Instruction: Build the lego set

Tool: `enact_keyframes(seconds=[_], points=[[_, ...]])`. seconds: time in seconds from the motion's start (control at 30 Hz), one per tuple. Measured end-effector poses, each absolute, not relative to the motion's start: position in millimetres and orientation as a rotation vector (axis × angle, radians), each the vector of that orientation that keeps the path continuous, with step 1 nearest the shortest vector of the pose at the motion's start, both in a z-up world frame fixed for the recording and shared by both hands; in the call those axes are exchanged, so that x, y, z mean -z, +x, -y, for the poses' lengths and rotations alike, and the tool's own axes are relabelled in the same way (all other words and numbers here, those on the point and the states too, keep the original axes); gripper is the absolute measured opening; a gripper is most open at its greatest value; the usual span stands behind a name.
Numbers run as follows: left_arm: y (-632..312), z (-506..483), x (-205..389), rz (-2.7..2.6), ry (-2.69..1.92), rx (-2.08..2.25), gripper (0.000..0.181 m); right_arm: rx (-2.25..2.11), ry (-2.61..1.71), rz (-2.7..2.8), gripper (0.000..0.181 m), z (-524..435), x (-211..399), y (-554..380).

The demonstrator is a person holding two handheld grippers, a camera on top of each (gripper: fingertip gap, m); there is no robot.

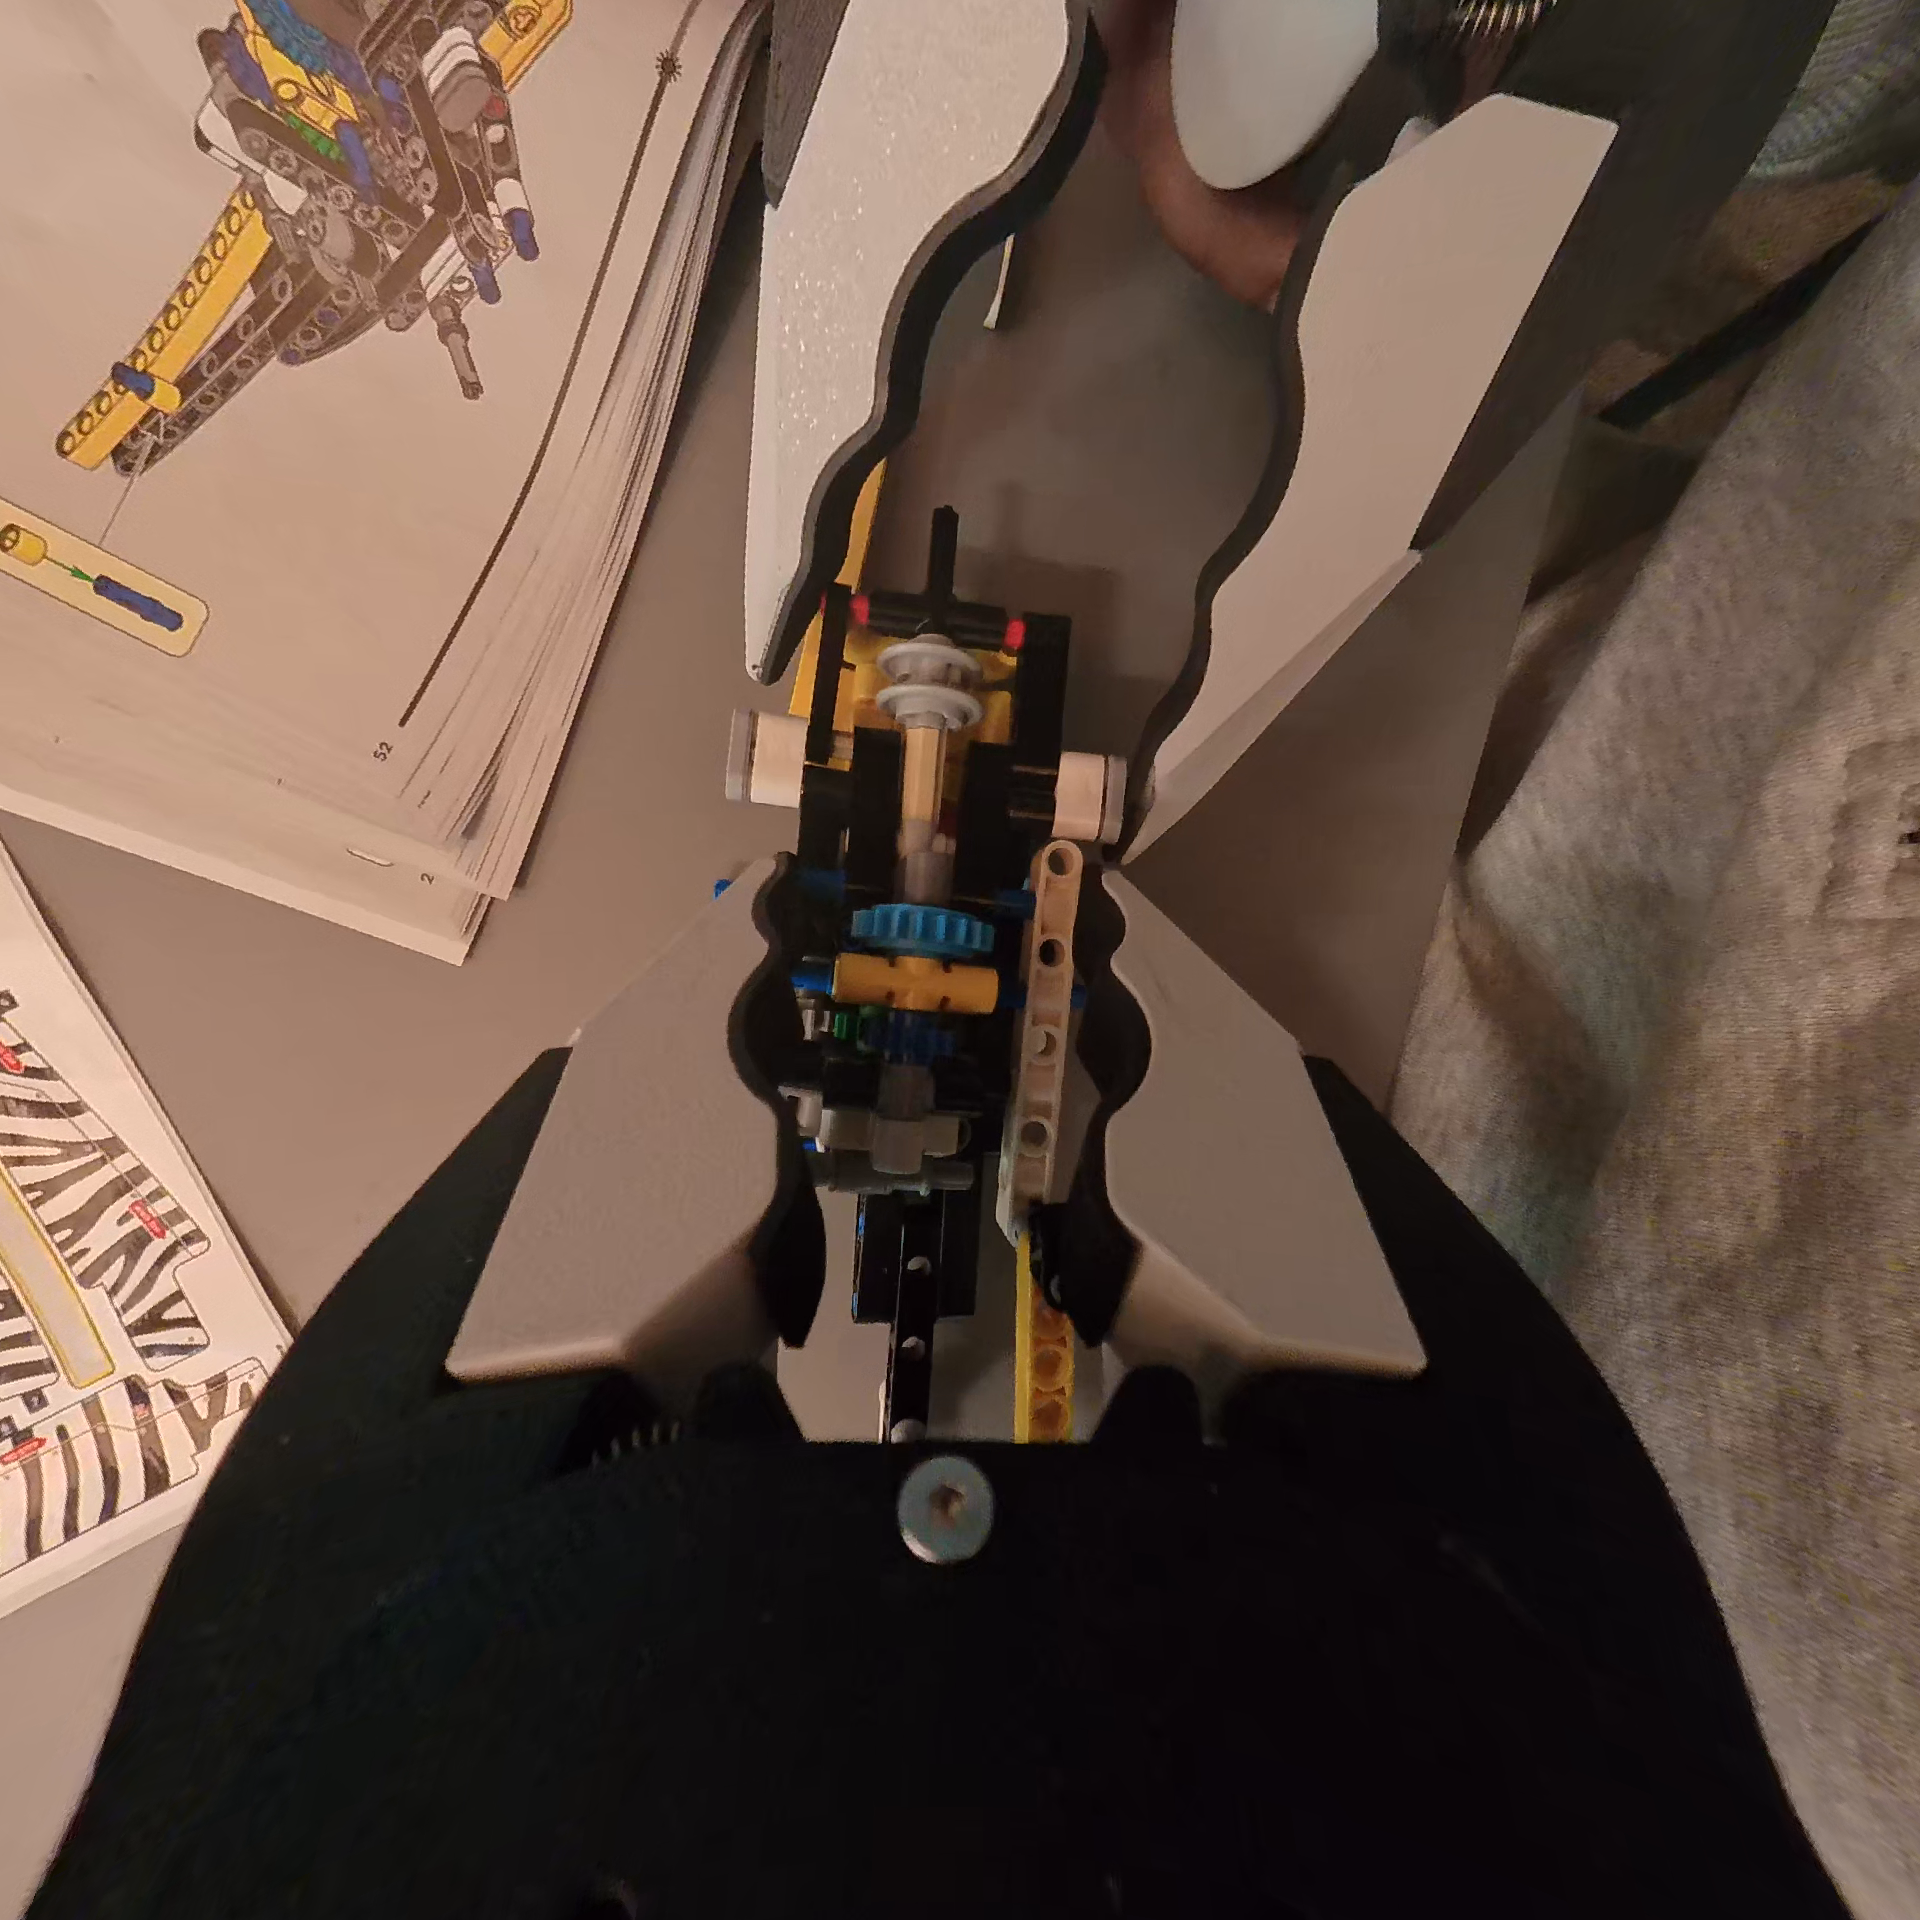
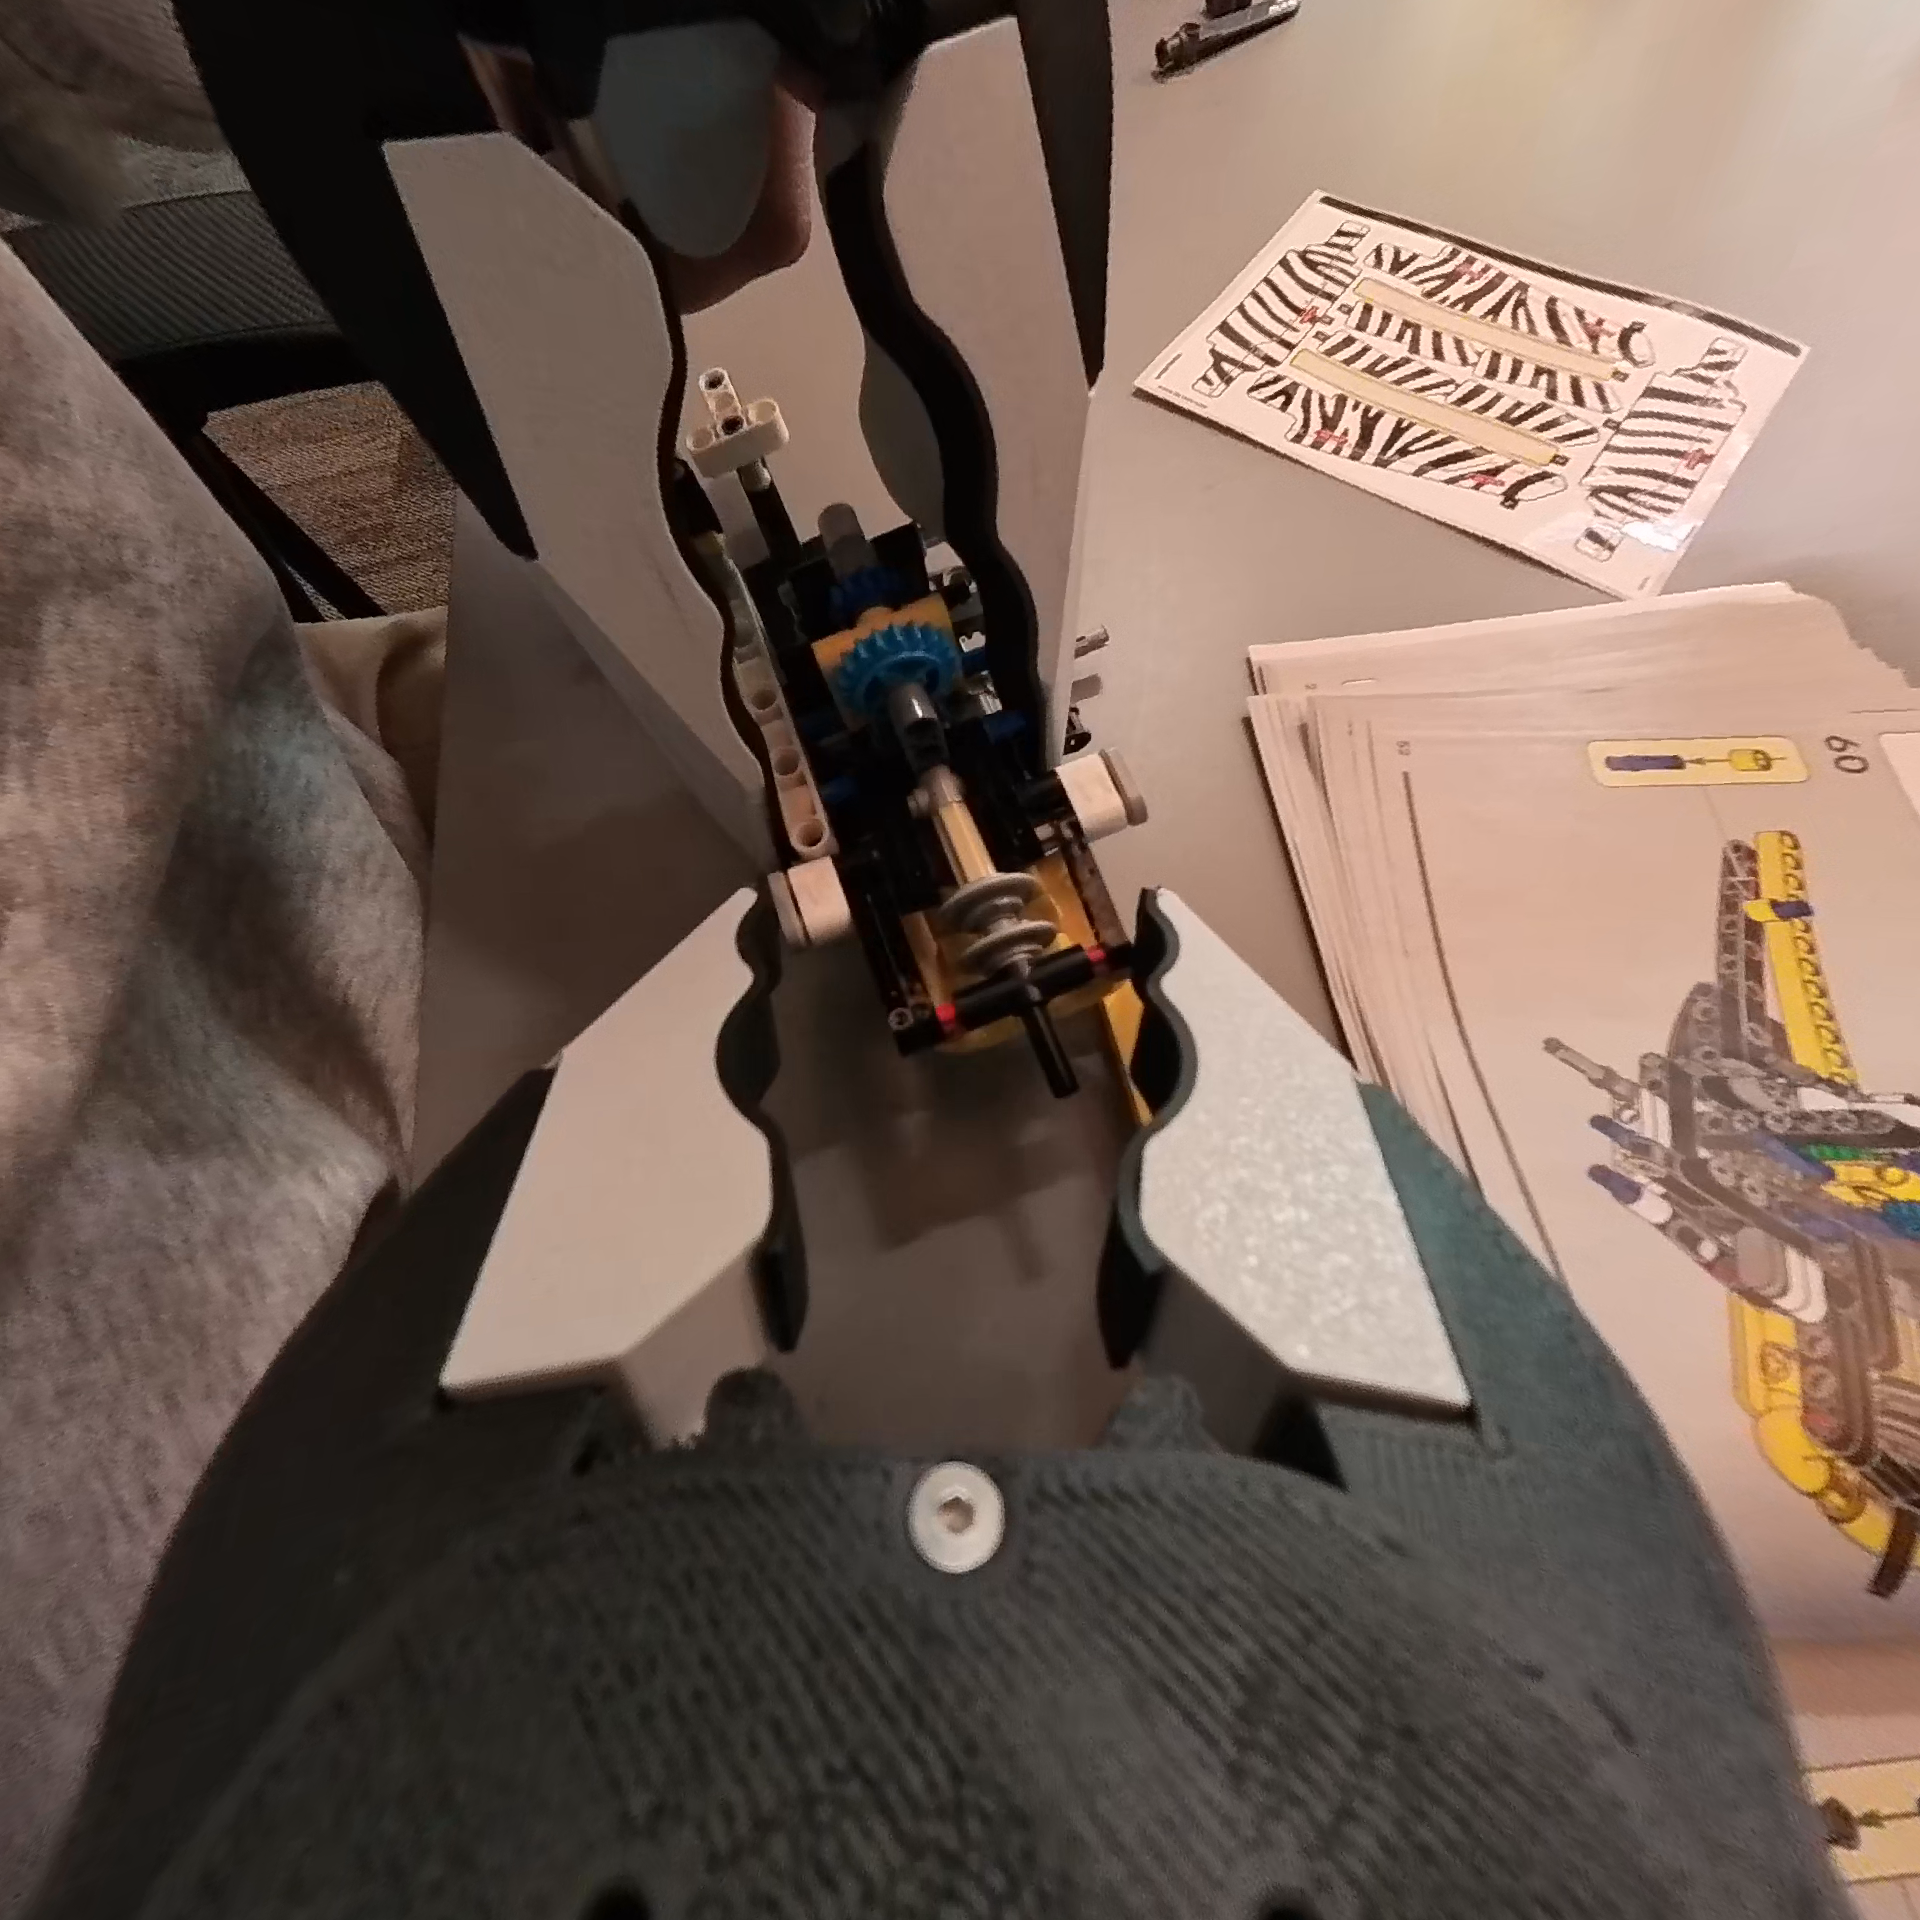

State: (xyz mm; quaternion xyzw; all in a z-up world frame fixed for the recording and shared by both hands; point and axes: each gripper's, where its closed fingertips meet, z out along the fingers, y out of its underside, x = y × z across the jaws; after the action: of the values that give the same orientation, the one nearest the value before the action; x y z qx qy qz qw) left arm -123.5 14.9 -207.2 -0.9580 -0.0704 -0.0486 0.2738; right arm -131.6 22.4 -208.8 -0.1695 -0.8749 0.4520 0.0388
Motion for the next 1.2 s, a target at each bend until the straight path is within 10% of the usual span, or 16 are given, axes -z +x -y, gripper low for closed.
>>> enact_keyframes(seconds=[1.2], points=[[-123.5, -14.3, 206.0, 0.181, -2.525, 0.175, 0.051, -1.4, -0.545, 2.7, 0.067, -20.4, 209.5, -130.3]])
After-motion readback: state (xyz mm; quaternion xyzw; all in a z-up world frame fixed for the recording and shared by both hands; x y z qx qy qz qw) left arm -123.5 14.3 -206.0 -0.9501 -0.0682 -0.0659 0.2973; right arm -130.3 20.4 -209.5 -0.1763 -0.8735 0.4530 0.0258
